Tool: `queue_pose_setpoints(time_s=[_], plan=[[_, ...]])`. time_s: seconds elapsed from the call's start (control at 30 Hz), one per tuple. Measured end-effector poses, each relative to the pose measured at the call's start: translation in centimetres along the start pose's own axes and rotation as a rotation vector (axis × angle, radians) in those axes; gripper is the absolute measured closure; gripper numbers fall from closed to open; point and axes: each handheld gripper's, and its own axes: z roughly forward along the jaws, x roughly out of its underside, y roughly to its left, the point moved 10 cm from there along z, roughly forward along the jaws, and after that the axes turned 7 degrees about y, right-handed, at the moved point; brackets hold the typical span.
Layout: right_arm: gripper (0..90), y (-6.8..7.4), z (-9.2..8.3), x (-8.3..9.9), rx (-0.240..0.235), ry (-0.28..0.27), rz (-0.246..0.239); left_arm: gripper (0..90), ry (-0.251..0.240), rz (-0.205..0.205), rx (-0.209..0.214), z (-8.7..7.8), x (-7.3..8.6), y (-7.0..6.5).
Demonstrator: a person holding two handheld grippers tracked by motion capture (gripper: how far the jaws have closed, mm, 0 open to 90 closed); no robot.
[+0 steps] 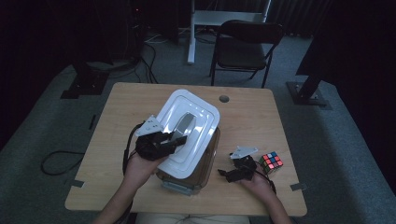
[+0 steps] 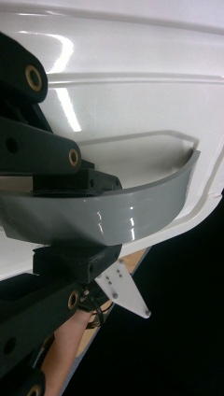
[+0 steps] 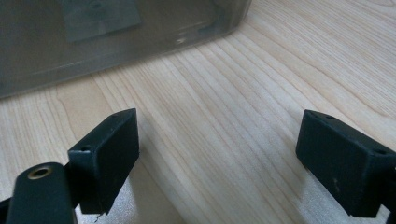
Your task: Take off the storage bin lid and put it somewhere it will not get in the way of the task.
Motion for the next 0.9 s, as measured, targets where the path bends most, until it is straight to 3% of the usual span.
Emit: queue_pose_setpoints(time_s=[0.33, 0.77, 0.9], plan=[[12.9, 0.0, 0.0, 0.0, 0.0, -0.001, 0.0, 69.8, -0.05, -0.071, -0.063, -2.2, 0.1, 3.4], [13.2, 0.0, 0.0, 0.0, 0.0, -0.001, 0.003, 69.9, -0.075, -0.192, -0.158, -4.4, 2.2, 9.3], [13.2, 0.0, 0.0, 0.0, -0.001, -0.001, 0.004, 69.8, -0.089, -0.235, -0.169, -4.9, 3.1, 10.9]])
